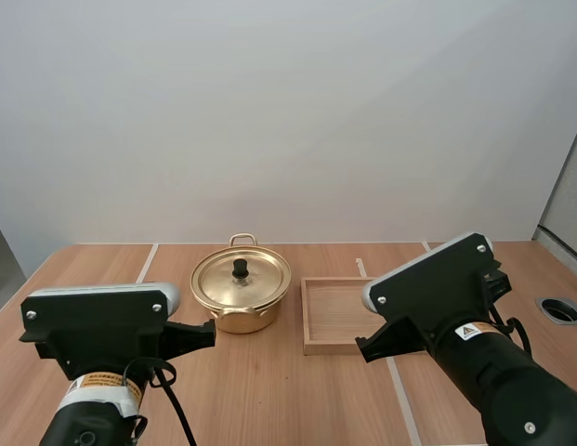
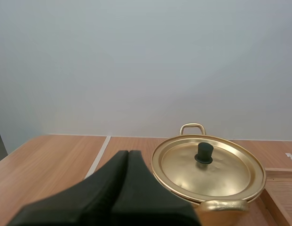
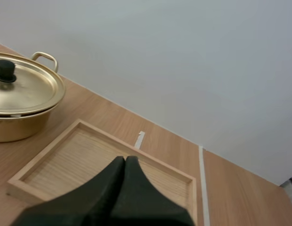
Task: Open the pot, put the grape inside, and close it
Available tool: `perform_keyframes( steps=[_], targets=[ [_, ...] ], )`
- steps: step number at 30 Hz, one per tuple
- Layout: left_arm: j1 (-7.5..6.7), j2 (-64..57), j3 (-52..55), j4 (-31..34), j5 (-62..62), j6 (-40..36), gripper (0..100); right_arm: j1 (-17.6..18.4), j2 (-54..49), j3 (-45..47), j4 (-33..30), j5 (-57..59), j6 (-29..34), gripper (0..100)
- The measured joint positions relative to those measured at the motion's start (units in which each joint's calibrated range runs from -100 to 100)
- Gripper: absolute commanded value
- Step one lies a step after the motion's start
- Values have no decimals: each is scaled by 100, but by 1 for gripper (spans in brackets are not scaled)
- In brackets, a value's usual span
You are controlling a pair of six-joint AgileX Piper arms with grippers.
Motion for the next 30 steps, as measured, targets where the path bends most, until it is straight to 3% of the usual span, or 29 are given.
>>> perform_keyframes(
  steps=[6, 8, 10, 14, 18, 24, 30],
  targets=[
    [0, -26, 0, -68, 194, 0, 0, 0, -119, 403, -23, -1241, 22, 0],
    [0, -26, 0, -83, 10, 0, 0, 0, -193, 520, -140, -1418, 328, 0],
    [0, -26, 0, -112, -210, 0, 0, 0, -261, 612, -621, -1456, 1085, 0],
    [0, -26, 0, -112, -532, 0, 0, 0, -413, 764, -2495, -1378, 3364, 0],
    [0, -26, 0, -541, -561, 454, 0, 0, -635, 774, -3312, -1021, 4734, 0],
    [0, -26, 0, -2096, 288, 2091, 0, 0, -1086, 797, -3517, -401, 5076, 0],
    [0, -26, 0, -2478, 1025, 2715, 0, 187, -1332, 797, -3557, 368, 5106, 0]
  ],
)
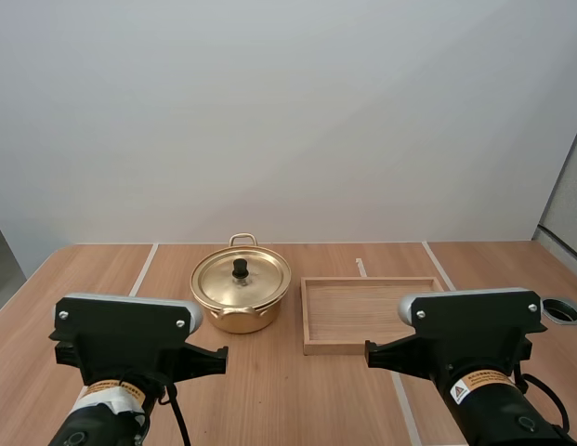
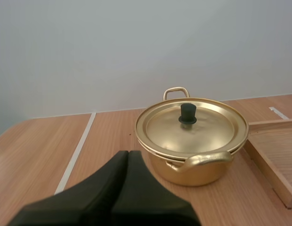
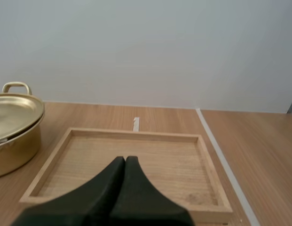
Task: Open the pot, put the grape inside, and close it
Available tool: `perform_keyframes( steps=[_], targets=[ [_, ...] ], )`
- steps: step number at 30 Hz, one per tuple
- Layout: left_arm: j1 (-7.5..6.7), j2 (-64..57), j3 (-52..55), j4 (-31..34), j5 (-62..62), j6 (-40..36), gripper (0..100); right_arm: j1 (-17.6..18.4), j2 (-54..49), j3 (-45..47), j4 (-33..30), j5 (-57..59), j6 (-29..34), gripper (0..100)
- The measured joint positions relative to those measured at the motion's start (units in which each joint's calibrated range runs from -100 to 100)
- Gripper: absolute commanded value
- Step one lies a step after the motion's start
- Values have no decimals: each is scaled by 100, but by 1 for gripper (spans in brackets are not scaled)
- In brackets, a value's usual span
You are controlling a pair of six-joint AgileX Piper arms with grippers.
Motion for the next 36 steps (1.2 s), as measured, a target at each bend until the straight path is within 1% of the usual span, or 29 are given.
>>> perform_keyframes(
  steps=[3, 7, 24, 25, 29, 36],
  targets=[
    [0, 0, 0, -58, 80, 27, 0, 41, 0, 0, 0, 431, 0, 0],
    [0, 0, 0, -58, 117, 36, 0, 50, -10, 0, 40, 642, 0, 0],
    [0, 0, 0, -58, 117, 57, 0, 50, -10, 0, 50, 698, 0, 0],
    [-36, 0, -7, -14, 117, 70, 0, 50, -10, 0, 50, 698, 0, 0],
    [-2, 0, 0, -58, 117, 70, 0, 50, -10, 0, 50, 698, 0, 0],
    [-2, 0, 0, -58, 117, 70, 0, 50, -10, 0, 60, 698, 0, 0]
  ],
)
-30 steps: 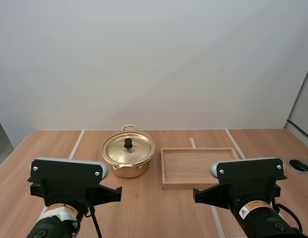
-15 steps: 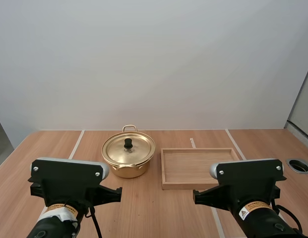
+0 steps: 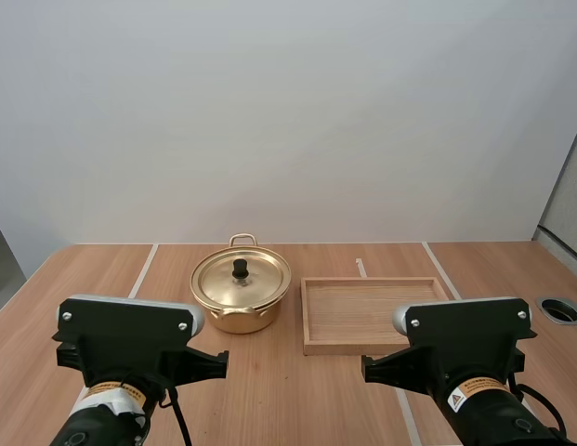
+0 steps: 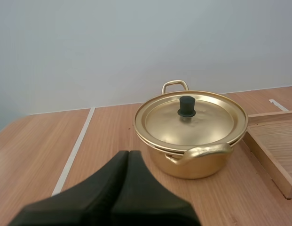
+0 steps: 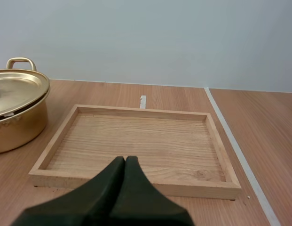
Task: Open the pot, put the grape inside, and close it
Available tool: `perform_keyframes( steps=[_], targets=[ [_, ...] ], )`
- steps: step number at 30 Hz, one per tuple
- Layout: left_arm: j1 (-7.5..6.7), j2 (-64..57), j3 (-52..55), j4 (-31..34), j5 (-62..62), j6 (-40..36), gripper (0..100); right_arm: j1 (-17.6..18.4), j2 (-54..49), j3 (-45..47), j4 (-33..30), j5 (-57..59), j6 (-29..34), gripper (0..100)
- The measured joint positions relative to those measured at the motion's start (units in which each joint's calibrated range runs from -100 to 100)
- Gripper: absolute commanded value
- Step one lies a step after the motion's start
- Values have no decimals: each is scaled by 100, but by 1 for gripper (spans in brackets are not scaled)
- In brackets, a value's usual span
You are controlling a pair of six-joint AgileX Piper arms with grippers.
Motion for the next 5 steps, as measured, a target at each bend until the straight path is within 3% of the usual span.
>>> perform_keyframes(
  steps=[5],
  targets=[
    [0, 0, 0, 0, 0, 0, 0, 0, 0, 0, 0, 0, 0, 0]
  ],
)
